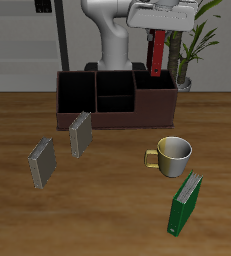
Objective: Place the red book into the back desk caddy's right compartment
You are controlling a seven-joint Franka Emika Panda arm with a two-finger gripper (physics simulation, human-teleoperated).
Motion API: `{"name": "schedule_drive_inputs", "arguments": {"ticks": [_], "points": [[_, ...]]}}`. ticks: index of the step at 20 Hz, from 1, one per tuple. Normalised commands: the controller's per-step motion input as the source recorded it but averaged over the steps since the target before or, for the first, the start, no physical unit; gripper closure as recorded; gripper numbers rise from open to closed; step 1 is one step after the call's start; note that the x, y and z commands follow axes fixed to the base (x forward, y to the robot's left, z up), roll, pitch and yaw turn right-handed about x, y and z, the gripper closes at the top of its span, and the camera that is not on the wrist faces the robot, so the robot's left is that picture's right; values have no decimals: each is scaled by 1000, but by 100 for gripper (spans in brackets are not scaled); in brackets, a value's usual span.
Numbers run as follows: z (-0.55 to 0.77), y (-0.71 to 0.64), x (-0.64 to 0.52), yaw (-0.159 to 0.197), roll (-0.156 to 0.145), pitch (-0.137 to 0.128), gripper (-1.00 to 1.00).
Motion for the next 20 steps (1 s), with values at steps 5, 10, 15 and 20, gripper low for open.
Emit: {"name": "schedule_drive_inputs", "arguments": {"ticks": [5,10,15,20], "points": [[31,37,-304,31,-4,-23,100],[-58,27,-308,13,-2,6,100],[-106,119,-318,25,24,-3,100],[-71,146,-129,24,29,-1,100]]}}
